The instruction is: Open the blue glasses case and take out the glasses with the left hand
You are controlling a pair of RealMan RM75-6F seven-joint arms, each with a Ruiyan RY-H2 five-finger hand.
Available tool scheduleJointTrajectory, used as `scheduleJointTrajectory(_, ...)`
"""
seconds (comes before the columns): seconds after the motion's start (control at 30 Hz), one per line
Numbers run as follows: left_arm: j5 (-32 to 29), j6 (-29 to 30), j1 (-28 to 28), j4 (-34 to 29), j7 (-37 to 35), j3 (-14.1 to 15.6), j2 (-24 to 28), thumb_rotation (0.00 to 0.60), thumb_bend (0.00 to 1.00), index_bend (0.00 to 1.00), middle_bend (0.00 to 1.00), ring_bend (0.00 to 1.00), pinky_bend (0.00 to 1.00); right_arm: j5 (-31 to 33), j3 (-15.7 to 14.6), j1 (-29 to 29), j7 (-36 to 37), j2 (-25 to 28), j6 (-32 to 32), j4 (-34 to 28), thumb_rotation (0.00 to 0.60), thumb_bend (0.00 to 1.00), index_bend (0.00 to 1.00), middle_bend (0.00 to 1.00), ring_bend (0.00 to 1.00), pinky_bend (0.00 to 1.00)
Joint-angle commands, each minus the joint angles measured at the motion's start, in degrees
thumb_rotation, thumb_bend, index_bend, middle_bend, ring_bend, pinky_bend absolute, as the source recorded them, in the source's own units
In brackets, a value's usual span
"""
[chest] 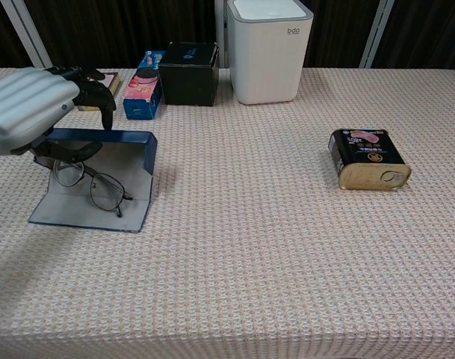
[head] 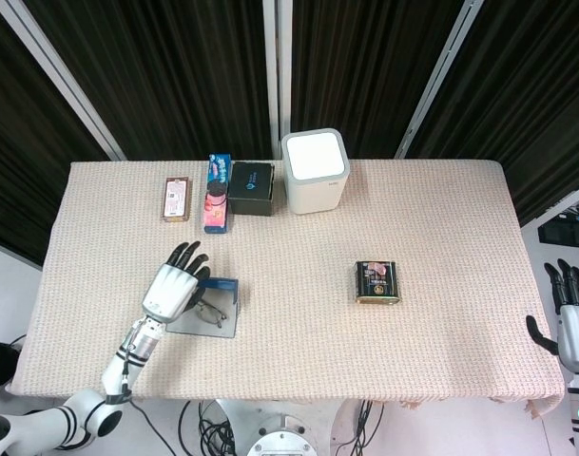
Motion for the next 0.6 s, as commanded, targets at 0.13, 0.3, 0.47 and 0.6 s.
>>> scheduleJointTrajectory(0.13, 0.72, 2.25, 0.66, 2.13, 0.20, -1.03, -1.48, 0.600, 0.41, 0.58, 0.28, 0.10, 0.16, 0.11, -0.03, 0.02, 0.03, -0.02, -0.17, 0.12, 0.600, 0.28, 0.00, 0.00, 0.00, 0.00)
scheduleJointTrajectory(0.3, 1.79, 2.12, 0.53, 4.21, 0.76, -0.68, -2.04, 0.600, 0.41, 0.58, 0.28, 0.10, 0.16, 0.17, -0.07, 0.06, 0.02, -0.06, -0.34, 0.12, 0.600, 0.28, 0.00, 0.00, 0.00, 0.00)
scheduleJointTrajectory(0.47, 2.94, 2.64, 0.51, 6.40, 0.71, -0.41, -2.95, 0.600, 0.41, 0.58, 0.28, 0.10, 0.15, 0.25, -0.08, 0.04, -0.05, 0.03, -0.37, 0.03, 0.600, 0.28, 0.00, 0.00, 0.00, 0.00)
scheduleJointTrajectory(0.6, 3.17, 2.91, 0.59, 7.43, 0.27, -0.58, -3.29, 0.600, 0.41, 0.58, 0.28, 0.10, 0.15, 0.34, -0.05, 0.03, 0.02, 0.04, -0.41, 0.08, 0.600, 0.28, 0.00, 0.00, 0.00, 0.00)
